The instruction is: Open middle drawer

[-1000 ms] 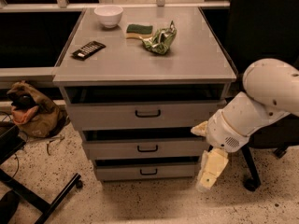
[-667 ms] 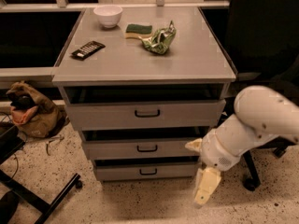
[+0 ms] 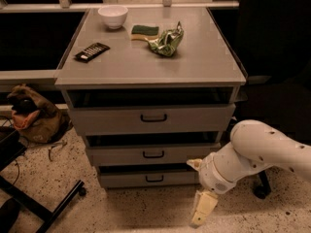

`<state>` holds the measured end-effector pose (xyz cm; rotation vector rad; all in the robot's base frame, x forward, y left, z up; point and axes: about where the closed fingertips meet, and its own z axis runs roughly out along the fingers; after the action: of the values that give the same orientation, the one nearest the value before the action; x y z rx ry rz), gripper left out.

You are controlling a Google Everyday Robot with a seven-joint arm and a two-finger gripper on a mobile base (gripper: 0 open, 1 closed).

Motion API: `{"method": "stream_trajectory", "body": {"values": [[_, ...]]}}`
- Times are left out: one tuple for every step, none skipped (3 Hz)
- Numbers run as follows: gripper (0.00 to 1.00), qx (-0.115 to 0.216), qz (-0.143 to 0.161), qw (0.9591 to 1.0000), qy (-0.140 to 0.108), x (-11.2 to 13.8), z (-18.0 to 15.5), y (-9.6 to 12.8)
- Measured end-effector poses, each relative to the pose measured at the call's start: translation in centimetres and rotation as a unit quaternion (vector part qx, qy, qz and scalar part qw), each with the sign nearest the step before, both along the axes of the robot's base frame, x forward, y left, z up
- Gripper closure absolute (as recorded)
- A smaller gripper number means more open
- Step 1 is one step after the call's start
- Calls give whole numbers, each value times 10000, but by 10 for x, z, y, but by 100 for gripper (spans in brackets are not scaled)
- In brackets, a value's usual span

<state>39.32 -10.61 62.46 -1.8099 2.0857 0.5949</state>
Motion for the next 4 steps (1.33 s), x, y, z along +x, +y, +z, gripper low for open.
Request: {"method": "stream_trajectory", "body": {"values": [[0,0,0,10000,0,0,0,0],[0,189,56,9997,-125,13,-8,12],[0,340,-28,9976,-606,43,-17,15],[0,423,-206,9906,-1284,74,-25,15]]}}
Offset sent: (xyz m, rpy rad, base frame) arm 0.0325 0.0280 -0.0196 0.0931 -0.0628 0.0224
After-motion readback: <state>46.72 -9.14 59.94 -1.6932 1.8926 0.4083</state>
